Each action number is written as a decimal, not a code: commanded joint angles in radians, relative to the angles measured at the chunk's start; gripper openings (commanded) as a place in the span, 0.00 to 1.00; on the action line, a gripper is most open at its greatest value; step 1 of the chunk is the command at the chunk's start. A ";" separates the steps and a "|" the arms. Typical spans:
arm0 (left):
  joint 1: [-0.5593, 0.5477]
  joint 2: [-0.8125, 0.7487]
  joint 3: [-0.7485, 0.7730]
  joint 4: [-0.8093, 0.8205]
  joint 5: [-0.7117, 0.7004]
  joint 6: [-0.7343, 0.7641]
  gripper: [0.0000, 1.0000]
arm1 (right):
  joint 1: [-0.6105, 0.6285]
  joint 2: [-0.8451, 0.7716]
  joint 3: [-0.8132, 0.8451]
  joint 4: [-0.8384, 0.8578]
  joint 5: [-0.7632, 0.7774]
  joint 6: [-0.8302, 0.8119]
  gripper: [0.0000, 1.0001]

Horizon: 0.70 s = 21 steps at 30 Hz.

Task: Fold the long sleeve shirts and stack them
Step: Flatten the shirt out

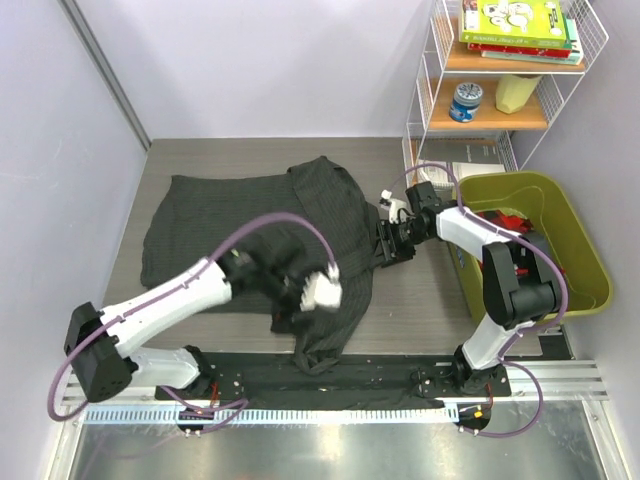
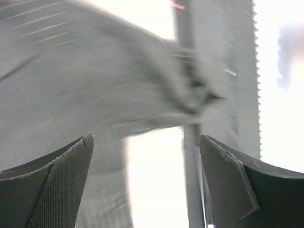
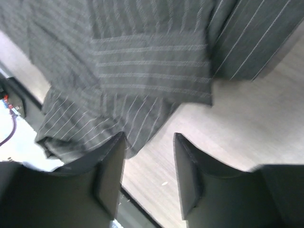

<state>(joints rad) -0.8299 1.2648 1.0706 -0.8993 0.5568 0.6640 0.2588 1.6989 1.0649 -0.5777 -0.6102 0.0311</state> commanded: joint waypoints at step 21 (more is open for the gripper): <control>-0.545 0.317 -0.158 0.321 -0.306 0.063 0.72 | 0.011 0.114 -0.052 0.033 -0.161 0.035 0.54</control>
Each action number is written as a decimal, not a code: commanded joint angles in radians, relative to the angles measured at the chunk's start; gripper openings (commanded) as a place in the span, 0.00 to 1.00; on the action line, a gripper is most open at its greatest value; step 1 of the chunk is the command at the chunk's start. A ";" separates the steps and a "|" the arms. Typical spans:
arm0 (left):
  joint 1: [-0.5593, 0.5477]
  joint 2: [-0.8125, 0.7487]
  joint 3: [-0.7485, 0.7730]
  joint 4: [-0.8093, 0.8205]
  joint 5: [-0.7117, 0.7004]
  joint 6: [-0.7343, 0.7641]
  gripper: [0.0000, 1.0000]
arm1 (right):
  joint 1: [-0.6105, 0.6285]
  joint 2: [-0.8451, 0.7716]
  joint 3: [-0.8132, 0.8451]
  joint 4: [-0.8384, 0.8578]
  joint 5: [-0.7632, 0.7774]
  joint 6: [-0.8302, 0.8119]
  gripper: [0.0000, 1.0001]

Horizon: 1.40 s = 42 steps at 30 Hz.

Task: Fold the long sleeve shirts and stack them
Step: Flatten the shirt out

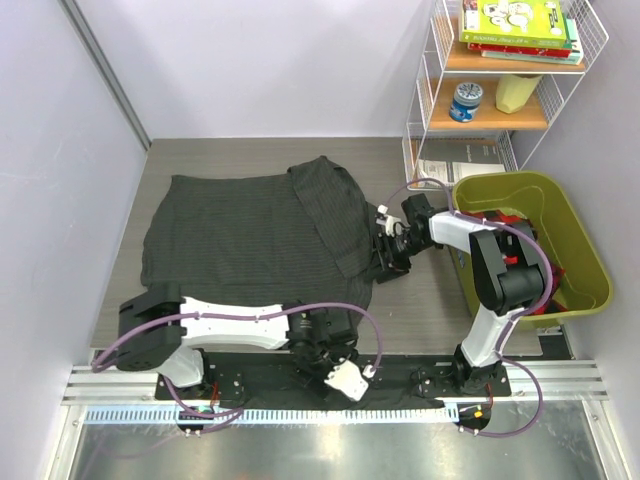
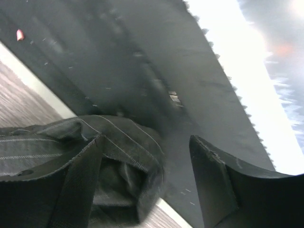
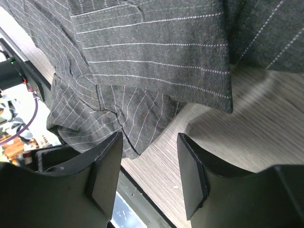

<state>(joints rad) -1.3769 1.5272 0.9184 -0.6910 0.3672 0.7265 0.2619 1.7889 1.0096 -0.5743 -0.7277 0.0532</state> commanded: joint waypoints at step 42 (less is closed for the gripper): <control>1.298 -0.153 0.078 -0.194 0.035 0.033 0.59 | -0.050 -0.036 0.322 -0.184 0.261 -0.144 0.45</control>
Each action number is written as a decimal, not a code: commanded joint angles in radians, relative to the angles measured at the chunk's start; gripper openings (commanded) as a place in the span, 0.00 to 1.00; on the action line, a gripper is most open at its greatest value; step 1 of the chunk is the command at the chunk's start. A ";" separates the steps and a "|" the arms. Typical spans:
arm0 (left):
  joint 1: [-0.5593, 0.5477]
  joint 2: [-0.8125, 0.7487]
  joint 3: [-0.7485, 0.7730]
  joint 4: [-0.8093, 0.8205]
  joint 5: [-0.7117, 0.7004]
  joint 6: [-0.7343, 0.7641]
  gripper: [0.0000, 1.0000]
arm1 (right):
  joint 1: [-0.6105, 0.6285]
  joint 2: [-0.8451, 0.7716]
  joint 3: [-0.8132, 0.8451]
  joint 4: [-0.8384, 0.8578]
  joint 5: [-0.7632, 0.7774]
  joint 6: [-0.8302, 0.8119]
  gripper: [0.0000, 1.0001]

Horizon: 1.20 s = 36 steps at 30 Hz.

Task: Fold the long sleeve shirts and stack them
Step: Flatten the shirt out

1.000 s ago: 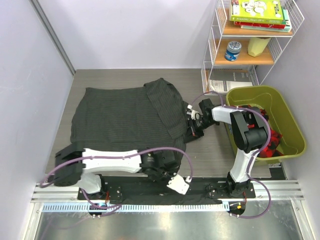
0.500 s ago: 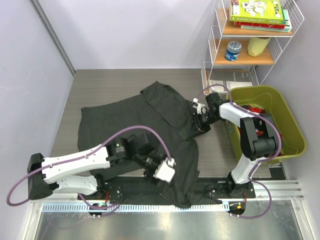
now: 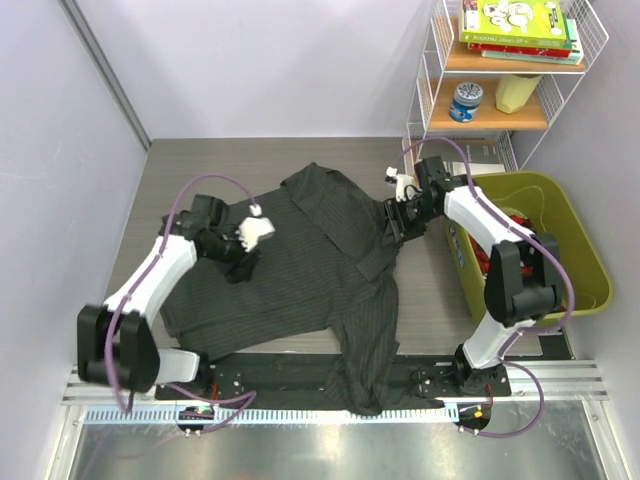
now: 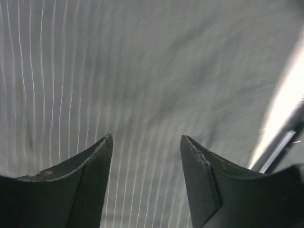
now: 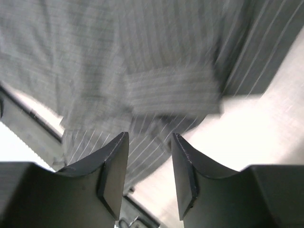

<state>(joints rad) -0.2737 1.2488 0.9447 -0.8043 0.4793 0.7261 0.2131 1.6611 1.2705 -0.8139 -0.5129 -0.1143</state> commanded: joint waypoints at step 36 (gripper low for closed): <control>0.346 0.635 0.534 -0.035 -0.085 0.064 0.70 | 0.000 0.276 0.225 0.010 0.074 -0.048 0.48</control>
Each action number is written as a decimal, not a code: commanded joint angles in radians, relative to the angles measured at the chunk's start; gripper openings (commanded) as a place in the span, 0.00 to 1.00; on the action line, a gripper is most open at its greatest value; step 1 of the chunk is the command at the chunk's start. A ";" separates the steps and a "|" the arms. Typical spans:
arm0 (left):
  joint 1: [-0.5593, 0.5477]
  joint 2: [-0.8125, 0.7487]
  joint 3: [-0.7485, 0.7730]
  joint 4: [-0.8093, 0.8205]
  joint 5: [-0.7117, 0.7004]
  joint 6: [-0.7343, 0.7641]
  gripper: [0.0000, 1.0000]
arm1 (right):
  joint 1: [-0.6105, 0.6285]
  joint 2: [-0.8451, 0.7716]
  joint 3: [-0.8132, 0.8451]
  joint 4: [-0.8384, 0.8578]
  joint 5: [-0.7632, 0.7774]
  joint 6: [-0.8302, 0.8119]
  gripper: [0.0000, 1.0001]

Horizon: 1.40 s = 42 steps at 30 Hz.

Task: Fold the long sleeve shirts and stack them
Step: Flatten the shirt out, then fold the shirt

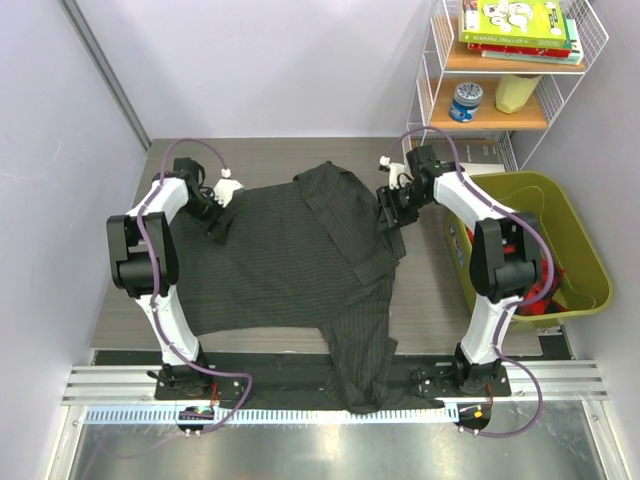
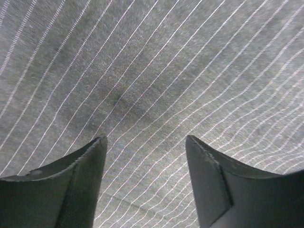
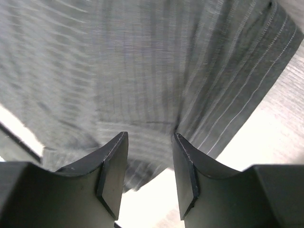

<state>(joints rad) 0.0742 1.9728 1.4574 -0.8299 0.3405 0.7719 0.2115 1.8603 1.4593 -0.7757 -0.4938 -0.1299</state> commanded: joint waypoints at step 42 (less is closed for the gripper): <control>0.220 -0.095 0.190 0.123 0.287 -0.088 0.73 | -0.001 -0.092 0.407 0.453 -0.398 0.528 0.01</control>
<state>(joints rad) 0.2546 1.8622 1.6012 -0.7967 0.5400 0.6777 0.2134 1.7737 1.7836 -0.5850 -0.8593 0.1745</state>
